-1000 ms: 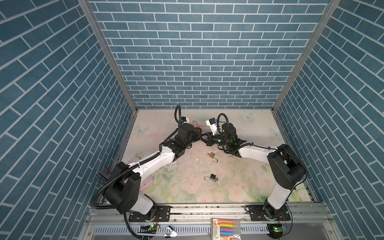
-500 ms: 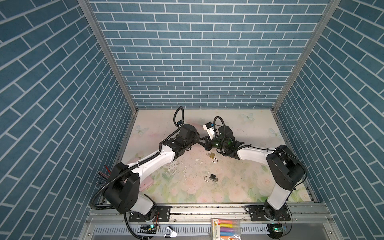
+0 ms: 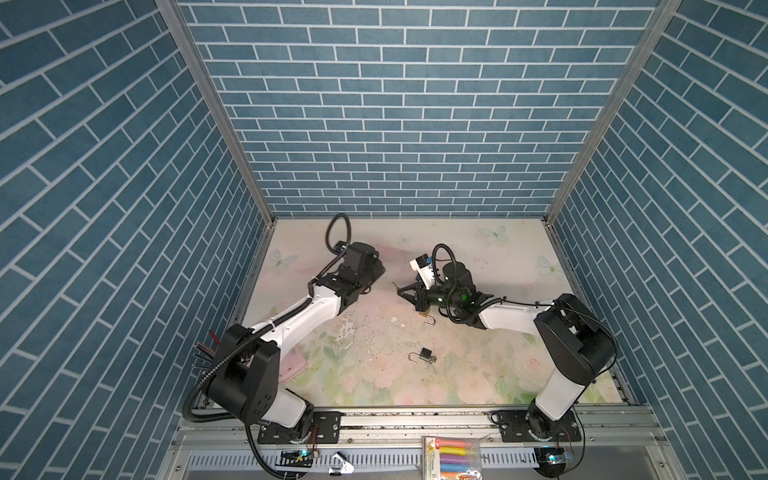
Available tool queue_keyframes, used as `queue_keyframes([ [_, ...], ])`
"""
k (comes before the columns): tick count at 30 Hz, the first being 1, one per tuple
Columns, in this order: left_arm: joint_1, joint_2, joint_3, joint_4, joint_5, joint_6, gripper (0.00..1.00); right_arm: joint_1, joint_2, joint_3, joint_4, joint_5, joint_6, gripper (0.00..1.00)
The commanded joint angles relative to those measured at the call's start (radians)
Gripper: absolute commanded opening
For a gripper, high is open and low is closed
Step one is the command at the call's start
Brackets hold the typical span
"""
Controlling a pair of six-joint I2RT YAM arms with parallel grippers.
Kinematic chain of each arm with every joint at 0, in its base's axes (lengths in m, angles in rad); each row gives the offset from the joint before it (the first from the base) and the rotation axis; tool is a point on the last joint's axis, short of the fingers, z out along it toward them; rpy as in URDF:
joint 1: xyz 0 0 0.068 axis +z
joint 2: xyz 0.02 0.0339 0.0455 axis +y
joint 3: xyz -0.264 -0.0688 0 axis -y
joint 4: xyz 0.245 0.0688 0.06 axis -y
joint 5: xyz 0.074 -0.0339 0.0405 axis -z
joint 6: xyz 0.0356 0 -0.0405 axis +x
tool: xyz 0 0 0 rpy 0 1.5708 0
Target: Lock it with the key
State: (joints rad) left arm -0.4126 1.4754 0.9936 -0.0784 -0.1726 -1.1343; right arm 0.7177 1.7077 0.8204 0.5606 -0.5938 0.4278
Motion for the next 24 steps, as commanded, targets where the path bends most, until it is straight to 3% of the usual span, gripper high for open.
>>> queue_keyframes([
  [1,0.106,-0.039,-0.045,0.054,-0.24,-0.059,0.0,0.0,-0.039,-0.024,-0.054,-0.06,-0.057,0.0],
  [4,0.123,-0.046,-0.049,0.078,-0.219,-0.019,0.0,0.0,-0.043,-0.018,-0.071,-0.048,-0.061,0.0],
  [12,0.093,0.071,0.061,0.002,-0.064,0.317,0.0,-0.088,-0.067,0.048,-0.155,-0.024,-0.004,0.0],
  [21,-0.029,0.188,0.131,-0.104,-0.108,0.663,0.0,-0.176,-0.073,0.113,-0.25,0.044,-0.023,0.0],
  [24,-0.046,0.23,0.166,-0.155,-0.121,0.722,0.0,-0.179,-0.031,0.166,-0.308,0.044,-0.038,0.0],
])
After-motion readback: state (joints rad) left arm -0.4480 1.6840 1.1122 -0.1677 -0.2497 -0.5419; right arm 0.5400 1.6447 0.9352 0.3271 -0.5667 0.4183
